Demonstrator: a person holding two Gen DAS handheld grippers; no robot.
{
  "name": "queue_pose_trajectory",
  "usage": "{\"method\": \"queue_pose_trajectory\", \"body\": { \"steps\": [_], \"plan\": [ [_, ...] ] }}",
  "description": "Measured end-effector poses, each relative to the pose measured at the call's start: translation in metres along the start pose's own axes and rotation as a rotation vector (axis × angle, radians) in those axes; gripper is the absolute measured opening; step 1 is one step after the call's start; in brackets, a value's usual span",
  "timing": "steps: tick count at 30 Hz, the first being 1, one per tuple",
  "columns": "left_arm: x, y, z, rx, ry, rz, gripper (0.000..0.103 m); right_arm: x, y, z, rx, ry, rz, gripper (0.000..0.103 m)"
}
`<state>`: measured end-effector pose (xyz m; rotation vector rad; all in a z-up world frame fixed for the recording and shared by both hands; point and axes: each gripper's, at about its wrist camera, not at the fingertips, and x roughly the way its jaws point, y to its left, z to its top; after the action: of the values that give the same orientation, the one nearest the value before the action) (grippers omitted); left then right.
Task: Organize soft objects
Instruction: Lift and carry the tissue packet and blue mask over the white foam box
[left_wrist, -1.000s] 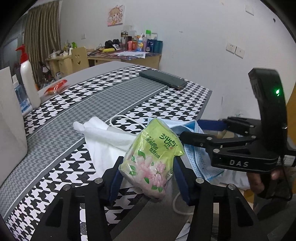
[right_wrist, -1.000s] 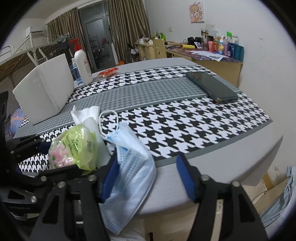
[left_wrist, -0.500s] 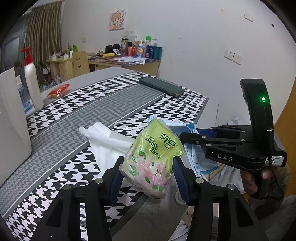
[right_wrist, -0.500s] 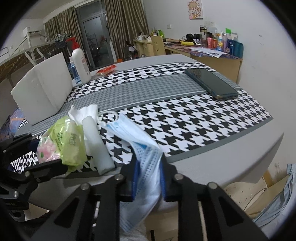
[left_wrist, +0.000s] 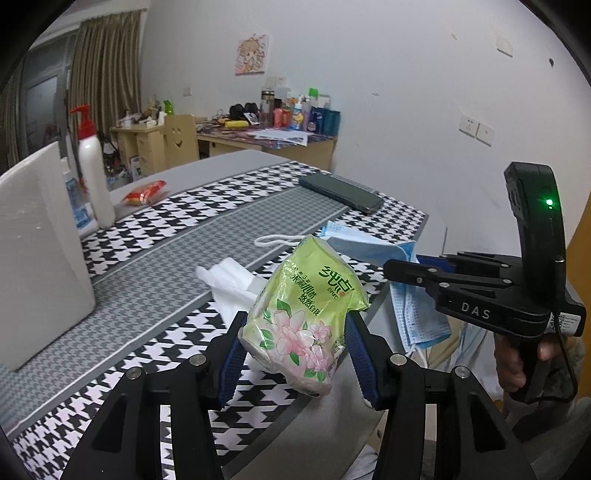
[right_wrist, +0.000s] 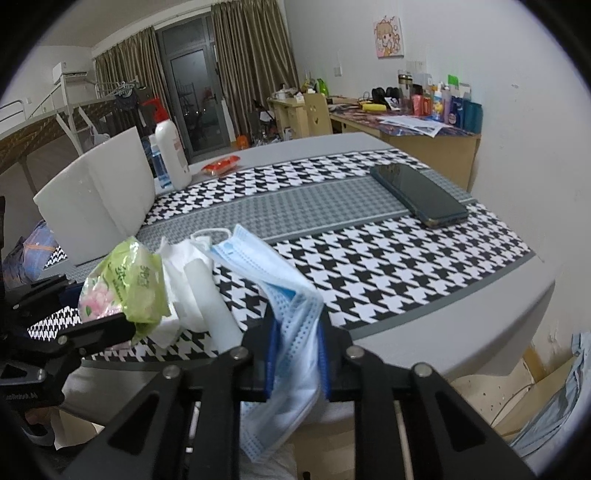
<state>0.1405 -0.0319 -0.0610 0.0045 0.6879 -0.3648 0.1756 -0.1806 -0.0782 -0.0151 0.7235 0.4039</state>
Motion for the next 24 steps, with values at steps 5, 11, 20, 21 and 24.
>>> {"method": "queue_pose_trajectory", "body": {
  "steps": [5,11,20,21,24],
  "plan": [
    [-0.009,0.006,0.002,-0.011,-0.021,0.029,0.054,-0.006,0.006,0.005,-0.005,-0.023,0.01,0.022],
    [-0.021,0.012,0.003,-0.028,-0.045,0.062,0.054,-0.015,0.016,0.012,-0.024,-0.052,0.032,0.022],
    [-0.039,0.026,0.007,-0.054,-0.086,0.119,0.054,-0.018,0.027,0.024,-0.032,-0.076,0.065,0.022],
    [-0.041,0.028,0.007,-0.056,-0.091,0.126,0.054,-0.017,0.028,0.025,-0.032,-0.076,0.067,0.022],
    [-0.045,0.032,0.009,-0.064,-0.101,0.139,0.054,-0.017,0.032,0.029,-0.036,-0.08,0.076,0.022]
  ]
}}
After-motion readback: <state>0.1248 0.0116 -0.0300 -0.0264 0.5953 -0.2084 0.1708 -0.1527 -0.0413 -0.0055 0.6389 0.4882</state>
